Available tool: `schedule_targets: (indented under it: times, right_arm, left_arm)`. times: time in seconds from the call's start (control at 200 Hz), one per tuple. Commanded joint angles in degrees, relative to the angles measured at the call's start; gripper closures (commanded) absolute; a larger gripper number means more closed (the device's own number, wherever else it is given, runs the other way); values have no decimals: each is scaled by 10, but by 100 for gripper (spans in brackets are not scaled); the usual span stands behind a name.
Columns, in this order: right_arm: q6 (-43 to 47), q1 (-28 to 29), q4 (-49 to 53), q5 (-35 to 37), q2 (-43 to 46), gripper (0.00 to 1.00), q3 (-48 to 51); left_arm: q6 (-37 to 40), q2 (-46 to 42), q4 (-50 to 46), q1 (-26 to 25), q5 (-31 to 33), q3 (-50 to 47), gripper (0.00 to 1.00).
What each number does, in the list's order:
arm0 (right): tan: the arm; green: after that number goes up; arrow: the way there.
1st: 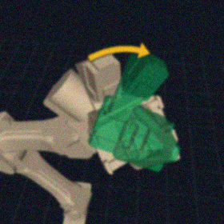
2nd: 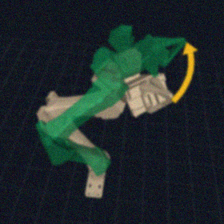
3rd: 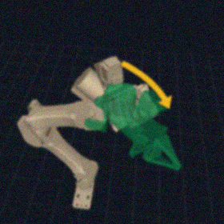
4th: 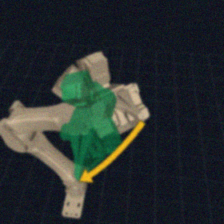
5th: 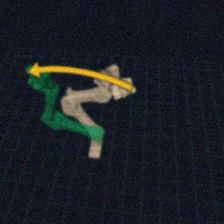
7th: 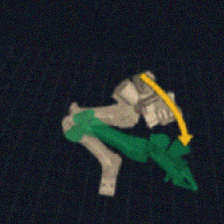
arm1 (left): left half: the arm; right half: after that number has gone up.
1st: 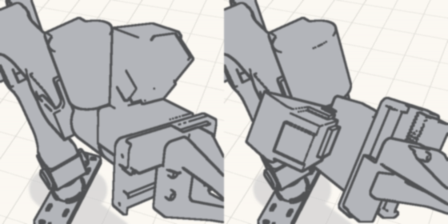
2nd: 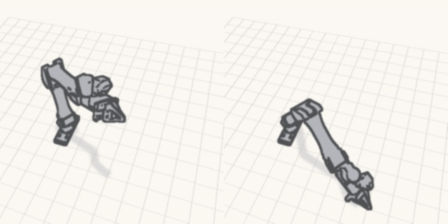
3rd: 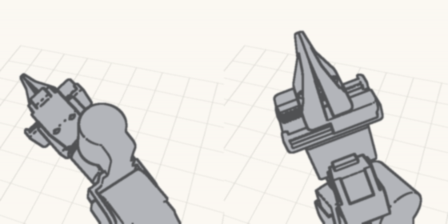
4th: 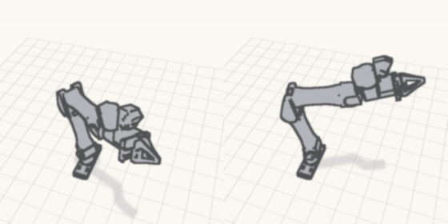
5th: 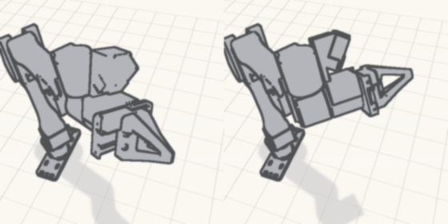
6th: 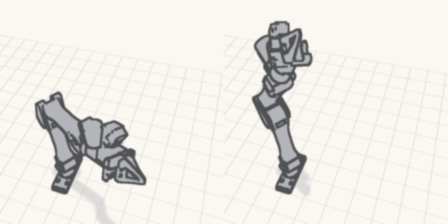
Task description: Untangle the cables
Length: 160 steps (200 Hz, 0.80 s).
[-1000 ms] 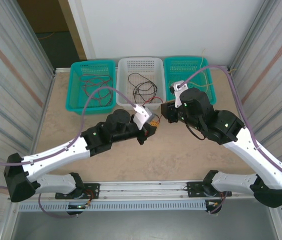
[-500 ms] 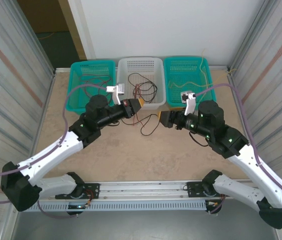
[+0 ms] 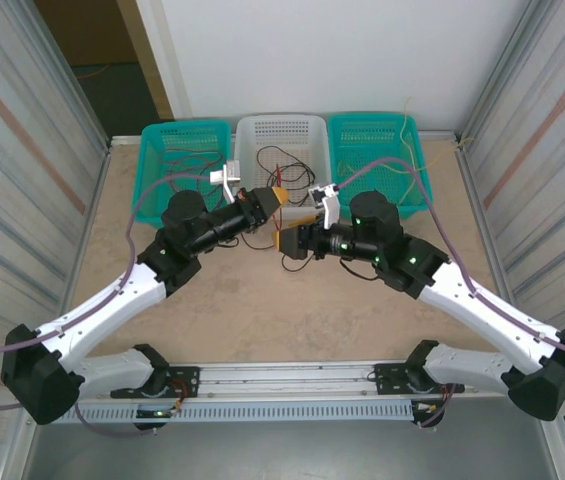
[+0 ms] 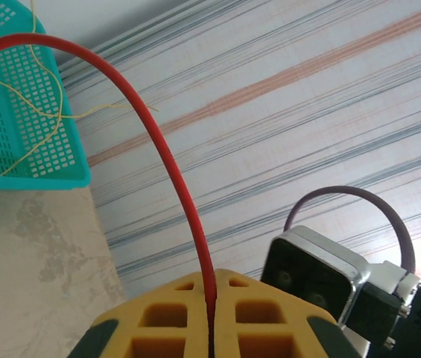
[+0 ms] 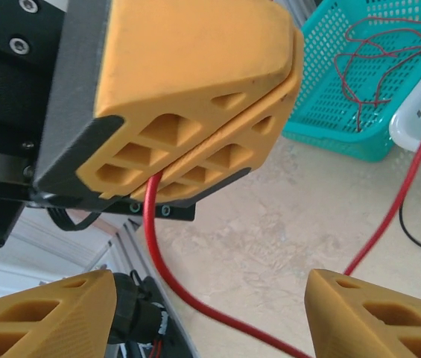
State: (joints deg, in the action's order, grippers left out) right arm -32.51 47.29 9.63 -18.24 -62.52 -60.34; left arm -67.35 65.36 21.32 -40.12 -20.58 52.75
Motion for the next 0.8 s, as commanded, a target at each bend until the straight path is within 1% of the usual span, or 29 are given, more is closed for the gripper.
schedule_targets:
  times: [0.0, 0.045, 0.095, 0.135, 0.145, 0.21, 0.265, 0.351, 0.406, 0.466, 0.556, 0.611, 0.676, 0.731, 0.796]
  right_arm:
    - [10, 6, -33, -16, -8, 36, -24]
    - [10, 7, -38, -17, -12, 37, -26]
    - [9, 6, -42, -19, -16, 42, -28]
    - [8, 7, -41, -20, -19, 50, -30]
    - [8, 6, -41, -20, -19, 54, -31]
    - [5, 6, -42, -24, -22, 68, -30]
    - [-2, 6, -46, -27, -23, 76, -27]
    - [-17, 7, -55, -35, -24, 84, -18]
    - [-33, 8, -61, -30, -24, 87, -11]
    - [-55, 8, -61, -21, -26, 90, -7]
    - [-91, 9, -49, 0, -30, 99, -6]
    - [-110, 8, -45, 5, -34, 100, -3]
    - [-123, 9, -44, -5, -41, 100, -2]
    - [-131, 10, -49, -20, -48, 100, -2]
    - [-132, 15, -51, -38, -60, 100, -6]
  left_arm:
    - [-13, -3, 32, 2, -18, 2, 100]
    - [-13, -2, 35, 2, -20, 2, 100]
    - [-10, -2, 38, 2, -22, 3, 100]
    - [-7, -4, 39, 3, -21, 3, 100]
    - [-6, -4, 39, 4, -21, 3, 100]
    - [0, -9, 38, 5, -13, 2, 100]
    - [5, -14, 41, 9, -7, 1, 100]
    - [17, -24, 58, 11, 10, -9, 100]
    - [36, -35, 79, 11, 23, -20, 100]
    - [75, -52, 122, 8, 39, -38, 100]
    - [163, -92, 160, -6, 88, -70, 100]
    - [212, -112, 175, -17, 110, -82, 100]
    - [247, -118, 161, -18, 101, -75, 100]
    - [256, -115, 128, -16, 90, -58, 100]
    - [261, -106, 116, -15, 73, -46, 100]
